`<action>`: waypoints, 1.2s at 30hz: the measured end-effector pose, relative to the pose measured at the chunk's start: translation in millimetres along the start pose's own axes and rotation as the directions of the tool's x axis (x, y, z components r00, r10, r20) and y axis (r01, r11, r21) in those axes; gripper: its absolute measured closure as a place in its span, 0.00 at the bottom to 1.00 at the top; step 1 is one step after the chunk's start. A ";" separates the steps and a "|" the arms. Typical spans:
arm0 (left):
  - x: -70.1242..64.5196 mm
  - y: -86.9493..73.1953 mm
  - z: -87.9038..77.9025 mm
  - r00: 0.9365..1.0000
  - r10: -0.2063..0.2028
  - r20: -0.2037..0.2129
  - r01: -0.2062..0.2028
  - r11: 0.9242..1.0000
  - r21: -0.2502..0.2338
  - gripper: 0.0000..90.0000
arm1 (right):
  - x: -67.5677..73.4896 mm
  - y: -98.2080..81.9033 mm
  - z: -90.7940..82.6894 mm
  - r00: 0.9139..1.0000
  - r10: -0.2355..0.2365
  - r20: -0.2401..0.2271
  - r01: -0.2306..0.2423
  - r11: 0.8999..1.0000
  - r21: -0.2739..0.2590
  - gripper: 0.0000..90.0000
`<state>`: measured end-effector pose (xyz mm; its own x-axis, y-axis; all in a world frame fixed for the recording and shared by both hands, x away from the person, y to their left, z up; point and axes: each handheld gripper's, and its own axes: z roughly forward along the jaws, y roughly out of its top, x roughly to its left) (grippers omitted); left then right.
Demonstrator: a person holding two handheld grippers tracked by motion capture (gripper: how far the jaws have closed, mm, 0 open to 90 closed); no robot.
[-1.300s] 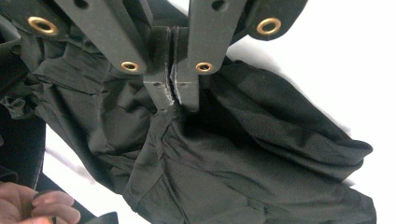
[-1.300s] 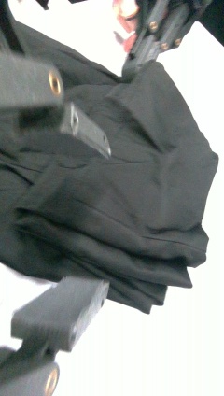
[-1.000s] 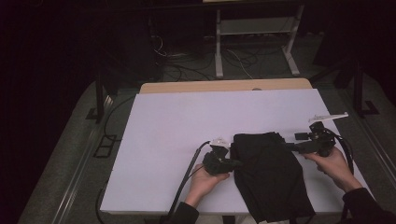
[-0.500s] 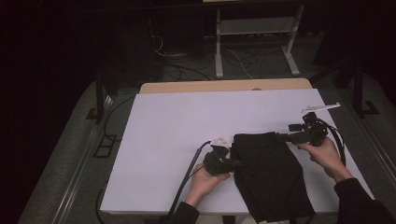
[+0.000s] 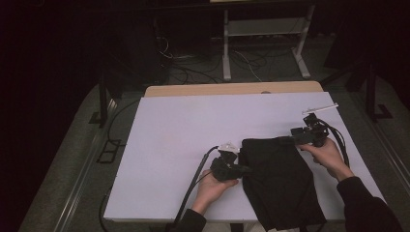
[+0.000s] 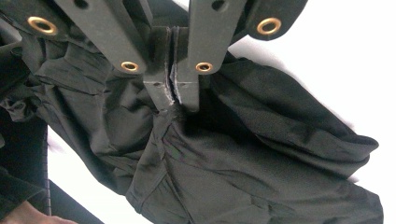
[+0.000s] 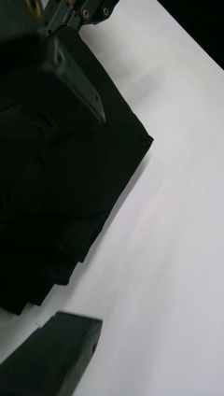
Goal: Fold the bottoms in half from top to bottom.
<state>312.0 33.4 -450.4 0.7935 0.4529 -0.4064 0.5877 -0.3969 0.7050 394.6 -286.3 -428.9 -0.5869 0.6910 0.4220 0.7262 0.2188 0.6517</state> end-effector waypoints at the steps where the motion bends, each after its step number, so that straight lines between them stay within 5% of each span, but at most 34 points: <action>1: 0.0 0.0 0.0 1.000 0.000 0.001 0.000 1.000 0.000 0.97 | -1.1 0.1 1.9 1.000 0.000 -0.004 0.000 1.000 0.004 0.05; 11: -0.5 -0.7 2.2 1.000 0.002 0.005 -0.002 1.000 0.003 0.97 | -11.6 -3.5 11.9 1.000 0.017 -0.023 -0.016 0.999 0.047 0.16; 20: -1.0 -1.9 5.4 1.000 0.001 0.012 -0.001 1.000 0.007 0.97 | -14.8 -5.1 15.6 0.999 0.021 -0.050 -0.018 0.998 0.056 0.41; 32: -1.1 -3.7 8.2 1.000 -0.002 0.016 0.001 1.000 0.008 0.97 | -21.3 -6.3 25.0 0.998 0.055 -0.038 -0.052 0.996 0.074 0.56; 36: -0.9 -3.9 9.2 1.000 -0.002 0.019 0.001 1.000 0.008 0.97 | -19.5 -5.6 26.6 0.998 0.048 -0.036 -0.045 0.996 0.075 0.71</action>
<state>310.5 27.2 -458.2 0.7954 0.4386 -0.4182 0.5900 -0.4028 0.6997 411.5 -282.7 -457.5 -0.5637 0.6758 0.4750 0.7769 0.2386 0.5826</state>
